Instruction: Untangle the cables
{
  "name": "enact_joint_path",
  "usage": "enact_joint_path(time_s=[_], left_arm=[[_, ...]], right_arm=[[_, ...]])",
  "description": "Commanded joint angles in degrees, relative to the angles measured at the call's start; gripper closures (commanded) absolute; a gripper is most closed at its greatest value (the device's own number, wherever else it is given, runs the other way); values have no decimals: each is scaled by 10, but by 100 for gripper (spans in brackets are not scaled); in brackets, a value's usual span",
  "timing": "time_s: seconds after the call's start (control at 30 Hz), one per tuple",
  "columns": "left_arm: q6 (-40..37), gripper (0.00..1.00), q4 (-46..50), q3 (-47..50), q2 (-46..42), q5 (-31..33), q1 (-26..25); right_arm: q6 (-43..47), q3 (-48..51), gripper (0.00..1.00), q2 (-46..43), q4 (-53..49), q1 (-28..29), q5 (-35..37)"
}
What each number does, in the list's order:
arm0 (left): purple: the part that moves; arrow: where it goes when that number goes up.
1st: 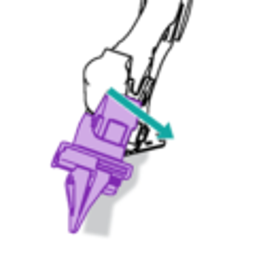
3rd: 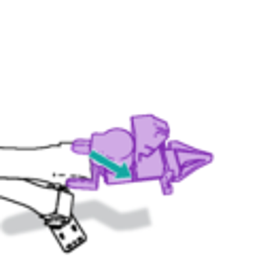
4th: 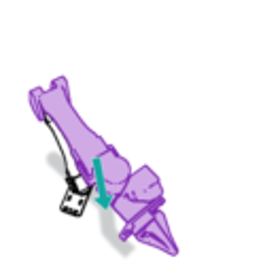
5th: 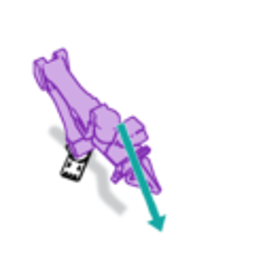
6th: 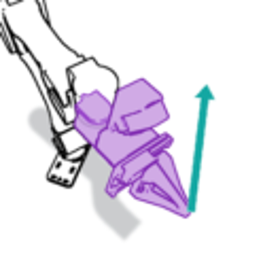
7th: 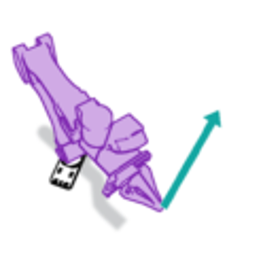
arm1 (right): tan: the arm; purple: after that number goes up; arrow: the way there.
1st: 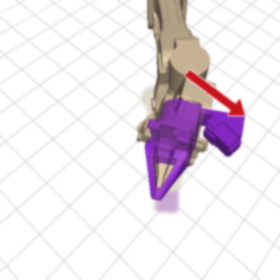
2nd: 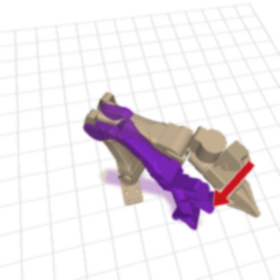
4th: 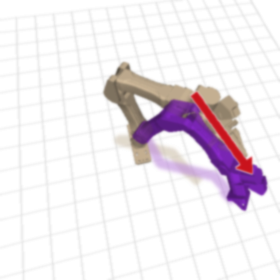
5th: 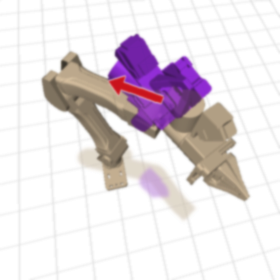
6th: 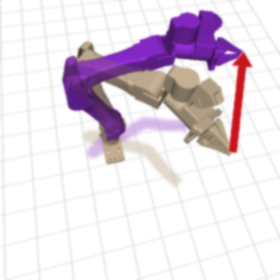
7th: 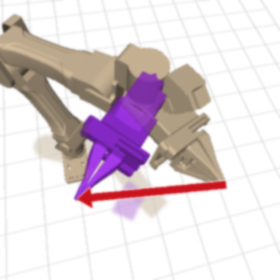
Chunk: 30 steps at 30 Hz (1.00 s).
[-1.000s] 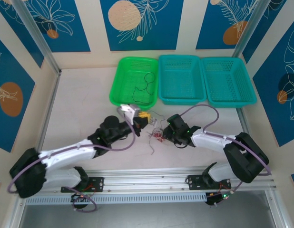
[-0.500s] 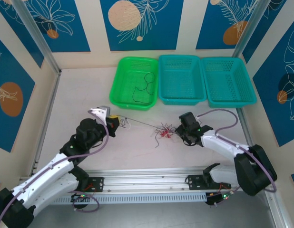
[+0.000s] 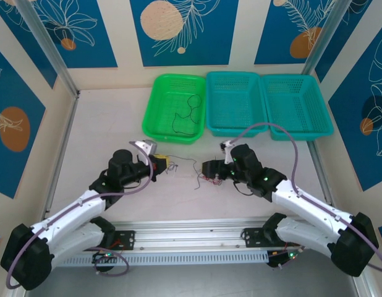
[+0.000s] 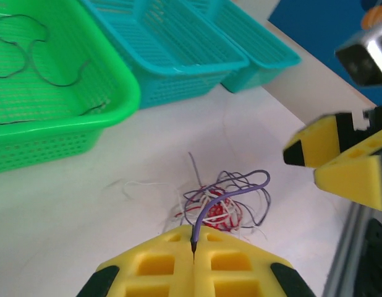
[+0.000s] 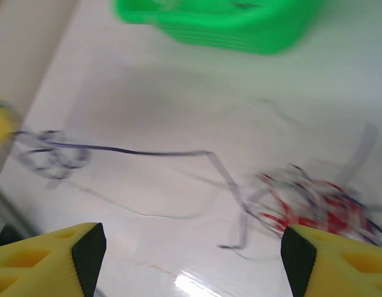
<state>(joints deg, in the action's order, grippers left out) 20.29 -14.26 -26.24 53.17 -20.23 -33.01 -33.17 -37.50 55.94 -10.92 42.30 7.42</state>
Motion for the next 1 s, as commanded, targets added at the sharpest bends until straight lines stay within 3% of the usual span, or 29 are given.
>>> enact_joint_path(time_s=[0.0,0.17,0.23,0.27,0.33,0.37,0.4,0.43,0.6,0.7,0.73,0.83,0.97], left_arm=[[-41,100,-38,-33,4,-75,-2],[-50,100,-32,-36,9,-97,-4],[-51,100,-32,-36,11,-97,-6],[-51,100,-33,-36,13,-96,-6],[-54,100,-21,-40,18,-82,-7],[-57,100,-10,-43,22,-70,-8],[-57,89,2,-46,31,-51,-10],[-53,79,9,-48,42,-33,-12],[-21,60,-103,-39,134,-48,-45],[-13,43,-160,-42,185,-33,-69],[-13,42,-181,-43,200,-33,-77],[-23,51,-183,-56,241,-23,-90],[-11,72,-99,-59,279,134,-89]], right_arm=[[99,-26,23,42,43,20,-11],[169,-51,23,117,119,45,-11],[181,-62,30,147,137,40,-15],[181,-73,39,160,132,38,-23],[170,-97,74,180,117,38,-40],[162,-103,86,183,115,38,-44],[146,-108,97,182,111,39,-48],[129,-110,100,177,110,39,-58],[70,-94,100,150,170,48,-153],[48,-94,100,147,173,48,-174],[38,-93,100,146,172,47,-174],[25,-89,100,131,172,46,-172],[-3,-80,100,75,164,35,-135]])
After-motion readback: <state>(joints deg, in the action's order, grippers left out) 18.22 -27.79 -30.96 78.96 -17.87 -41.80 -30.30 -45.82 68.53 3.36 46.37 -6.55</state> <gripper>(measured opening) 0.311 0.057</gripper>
